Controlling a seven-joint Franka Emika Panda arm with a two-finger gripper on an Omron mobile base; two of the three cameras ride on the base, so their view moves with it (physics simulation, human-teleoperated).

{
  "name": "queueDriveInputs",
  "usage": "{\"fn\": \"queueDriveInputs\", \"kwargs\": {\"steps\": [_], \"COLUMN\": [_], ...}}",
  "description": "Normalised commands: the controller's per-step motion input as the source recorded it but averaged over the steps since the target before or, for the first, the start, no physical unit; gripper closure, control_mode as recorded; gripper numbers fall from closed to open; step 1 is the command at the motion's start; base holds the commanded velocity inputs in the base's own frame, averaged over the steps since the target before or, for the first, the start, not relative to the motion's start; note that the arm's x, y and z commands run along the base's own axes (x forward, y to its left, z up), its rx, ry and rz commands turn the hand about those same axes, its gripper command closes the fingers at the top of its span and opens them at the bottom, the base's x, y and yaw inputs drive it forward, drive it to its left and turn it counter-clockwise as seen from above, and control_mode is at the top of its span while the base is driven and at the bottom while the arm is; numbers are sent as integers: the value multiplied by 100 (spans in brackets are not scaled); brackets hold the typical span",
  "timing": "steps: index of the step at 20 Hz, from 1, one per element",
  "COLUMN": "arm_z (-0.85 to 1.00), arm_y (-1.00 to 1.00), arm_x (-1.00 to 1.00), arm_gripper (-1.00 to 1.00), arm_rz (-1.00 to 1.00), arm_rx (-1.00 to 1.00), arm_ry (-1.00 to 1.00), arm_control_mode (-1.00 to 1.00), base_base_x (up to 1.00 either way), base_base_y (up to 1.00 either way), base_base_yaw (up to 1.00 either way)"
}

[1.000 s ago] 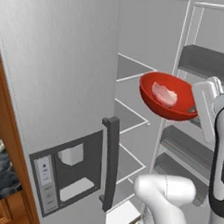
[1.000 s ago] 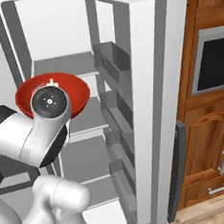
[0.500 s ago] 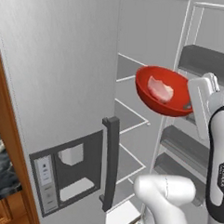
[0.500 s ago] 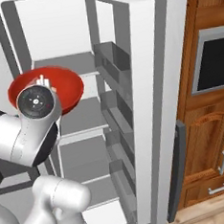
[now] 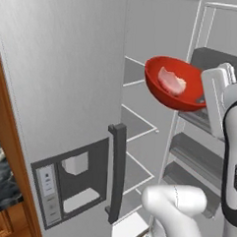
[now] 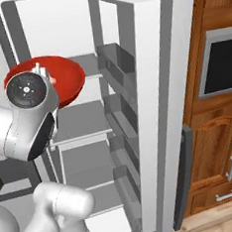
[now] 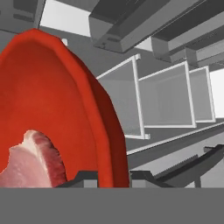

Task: Place one of the steaks on the plate and the other in the bowl. Then place the bowl in the fridge.

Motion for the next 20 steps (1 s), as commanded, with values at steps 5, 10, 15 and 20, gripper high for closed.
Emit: {"fn": "queueDriveInputs", "kwargs": {"steps": [5, 10, 15, 20], "arm_z": [37, 8, 0, 0], "arm_y": [-3, 0, 0, 3], "arm_x": [11, 25, 14, 13], "arm_gripper": [100, 100, 100, 100], "arm_rz": [0, 6, 7, 5], "arm_rx": [0, 0, 0, 0], "arm_ry": [7, 6, 1, 0], "arm_control_mode": [-100, -100, -100, -100], "base_base_x": [0, 0, 0, 0], "base_base_y": [0, 0, 0, 0], "base_base_yaw": [0, 0, 0, 0]}}
